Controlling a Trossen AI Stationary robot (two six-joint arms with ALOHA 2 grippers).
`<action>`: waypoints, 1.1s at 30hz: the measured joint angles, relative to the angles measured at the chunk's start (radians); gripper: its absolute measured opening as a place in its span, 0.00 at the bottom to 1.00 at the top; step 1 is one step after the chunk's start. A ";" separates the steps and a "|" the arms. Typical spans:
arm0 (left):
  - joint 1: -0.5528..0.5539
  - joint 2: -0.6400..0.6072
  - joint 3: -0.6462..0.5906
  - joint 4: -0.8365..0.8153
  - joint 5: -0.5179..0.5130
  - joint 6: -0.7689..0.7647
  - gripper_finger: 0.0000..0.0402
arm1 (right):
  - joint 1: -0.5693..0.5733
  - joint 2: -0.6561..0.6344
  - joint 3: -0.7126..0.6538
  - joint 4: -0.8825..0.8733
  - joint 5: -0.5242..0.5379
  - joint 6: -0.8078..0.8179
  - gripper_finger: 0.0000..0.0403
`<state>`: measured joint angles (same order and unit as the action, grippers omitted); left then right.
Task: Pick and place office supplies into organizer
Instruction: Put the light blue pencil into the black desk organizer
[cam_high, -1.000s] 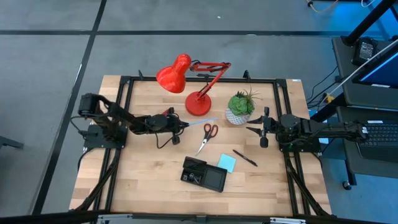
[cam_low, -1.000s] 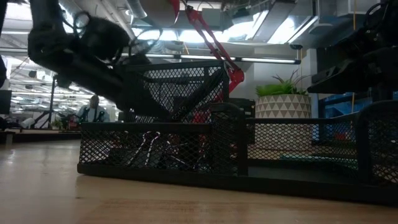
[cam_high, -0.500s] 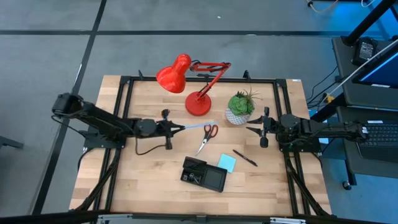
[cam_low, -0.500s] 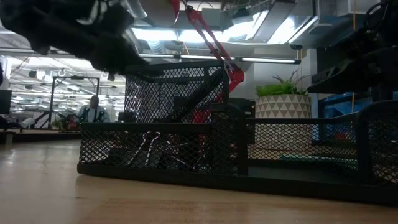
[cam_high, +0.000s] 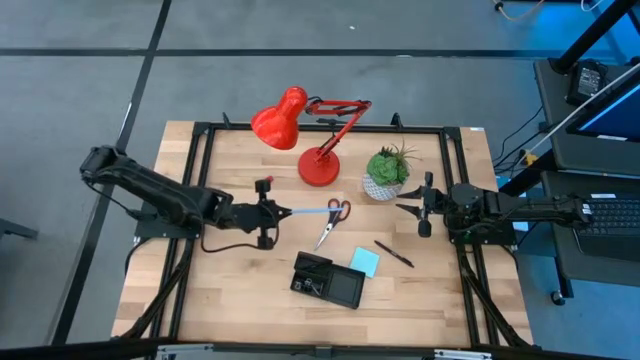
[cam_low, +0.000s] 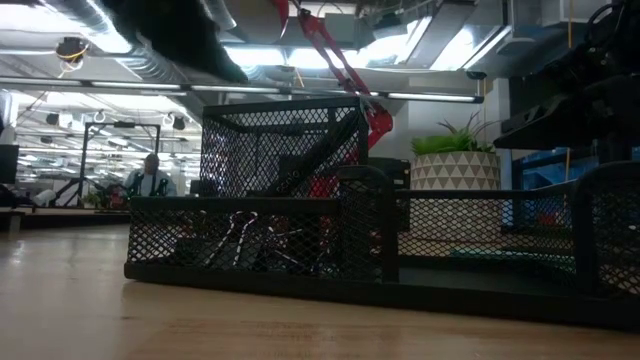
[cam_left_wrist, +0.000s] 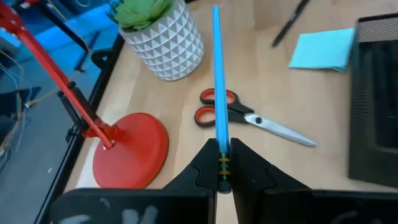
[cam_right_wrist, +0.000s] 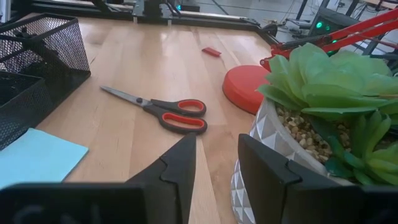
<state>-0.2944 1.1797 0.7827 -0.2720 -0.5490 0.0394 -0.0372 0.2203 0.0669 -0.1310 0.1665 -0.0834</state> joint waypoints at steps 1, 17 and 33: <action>-0.009 0.000 0.037 -0.054 0.003 -0.011 0.04 | 0.000 0.000 0.000 0.000 0.000 0.000 0.30; -0.122 0.000 0.349 -0.468 0.236 -0.188 0.04 | 0.000 0.000 0.000 -0.003 0.000 0.029 0.30; -0.160 0.003 0.375 -0.623 0.399 -0.311 0.04 | 0.000 0.000 0.000 -0.002 0.000 0.079 0.30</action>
<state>-0.4549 1.1828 1.1580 -0.8948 -0.1500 -0.2717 -0.0376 0.2203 0.0669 -0.1329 0.1667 -0.0043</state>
